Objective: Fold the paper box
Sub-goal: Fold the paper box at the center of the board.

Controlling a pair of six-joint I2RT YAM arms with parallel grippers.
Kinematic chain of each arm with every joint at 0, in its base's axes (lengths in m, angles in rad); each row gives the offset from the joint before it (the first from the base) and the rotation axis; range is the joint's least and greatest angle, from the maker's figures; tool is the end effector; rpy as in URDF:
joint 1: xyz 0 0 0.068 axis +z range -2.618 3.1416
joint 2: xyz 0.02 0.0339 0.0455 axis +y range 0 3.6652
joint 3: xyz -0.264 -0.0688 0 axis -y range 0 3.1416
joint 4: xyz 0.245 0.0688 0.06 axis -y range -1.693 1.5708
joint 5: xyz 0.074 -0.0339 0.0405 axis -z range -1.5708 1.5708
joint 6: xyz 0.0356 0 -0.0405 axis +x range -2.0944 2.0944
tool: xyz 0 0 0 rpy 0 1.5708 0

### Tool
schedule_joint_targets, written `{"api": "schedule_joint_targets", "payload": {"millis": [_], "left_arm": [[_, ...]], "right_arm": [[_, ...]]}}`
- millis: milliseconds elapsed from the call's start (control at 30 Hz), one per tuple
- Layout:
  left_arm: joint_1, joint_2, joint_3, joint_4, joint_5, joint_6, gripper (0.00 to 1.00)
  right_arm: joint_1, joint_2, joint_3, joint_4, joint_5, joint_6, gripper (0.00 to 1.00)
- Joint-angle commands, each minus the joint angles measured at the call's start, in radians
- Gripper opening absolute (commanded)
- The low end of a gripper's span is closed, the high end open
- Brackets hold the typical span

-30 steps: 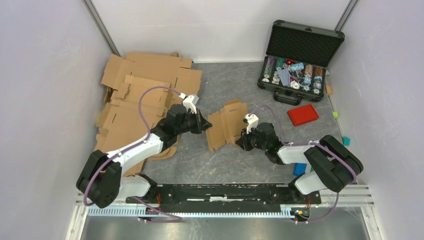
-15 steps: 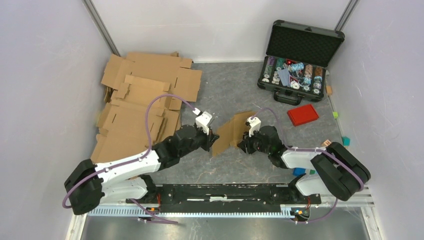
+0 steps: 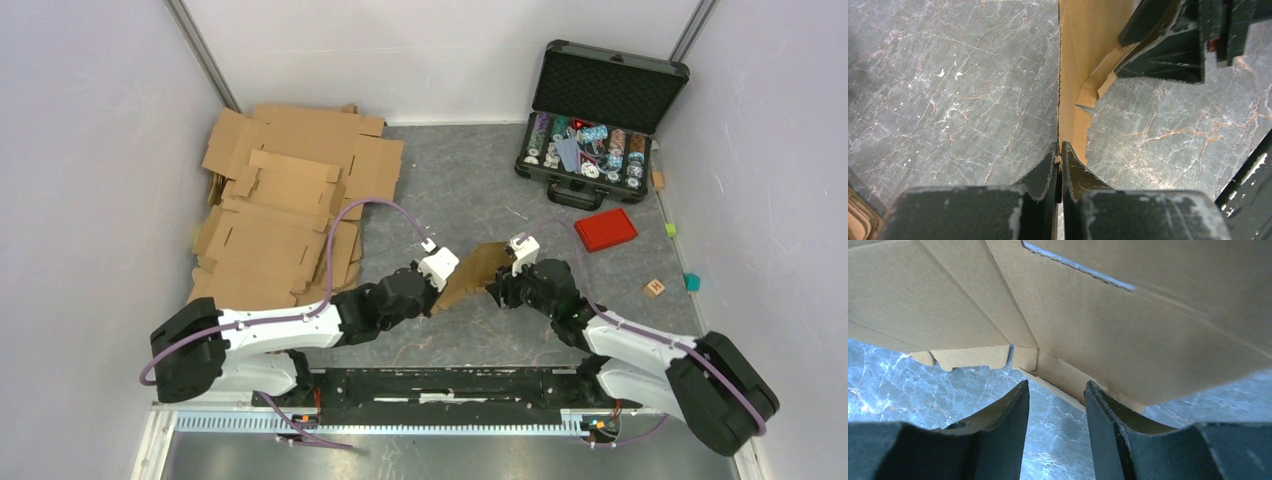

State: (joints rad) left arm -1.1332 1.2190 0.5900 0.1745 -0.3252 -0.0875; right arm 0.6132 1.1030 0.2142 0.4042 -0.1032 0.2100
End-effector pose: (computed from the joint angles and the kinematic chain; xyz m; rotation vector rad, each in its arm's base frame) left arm 0.1202 -0.2300 0.2184 0.8287 1.8518 -0.4509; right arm 0.1605 0.1174 0.1458 -0.4867 2.0530 0.6091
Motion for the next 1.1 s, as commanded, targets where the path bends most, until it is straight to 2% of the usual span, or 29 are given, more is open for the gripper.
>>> {"api": "schedule_joint_targets", "payload": {"millis": [0,133,300,467,667,867,1067], "left_arm": [[-0.019,0.019,0.028,-0.053,-0.085,0.075,0.02],[-0.019,-0.004,0.015,-0.05,-0.09,0.077,0.02],[-0.02,-0.018,0.006,-0.04,-0.089,0.081,0.02],[-0.02,-0.016,0.005,-0.033,-0.078,0.063,0.02],[-0.019,0.002,0.008,-0.026,-0.061,0.046,0.02],[-0.019,0.045,0.032,-0.041,-0.092,0.017,0.02],[-0.02,0.056,0.039,-0.047,-0.092,0.015,0.02]], "right_arm": [[-0.001,-0.125,-0.038,-0.037,0.137,-0.022,0.54],[-0.016,-0.199,-0.036,-0.105,0.273,-0.006,0.65],[-0.067,-0.233,-0.055,-0.119,0.333,0.034,0.69],[-0.132,-0.202,-0.078,-0.069,0.246,0.056,0.8],[-0.17,-0.029,-0.037,-0.028,0.111,0.08,0.81],[-0.171,0.026,-0.028,-0.015,-0.006,0.047,0.79],[-0.173,-0.011,-0.029,-0.013,0.041,0.055,0.81]]}}
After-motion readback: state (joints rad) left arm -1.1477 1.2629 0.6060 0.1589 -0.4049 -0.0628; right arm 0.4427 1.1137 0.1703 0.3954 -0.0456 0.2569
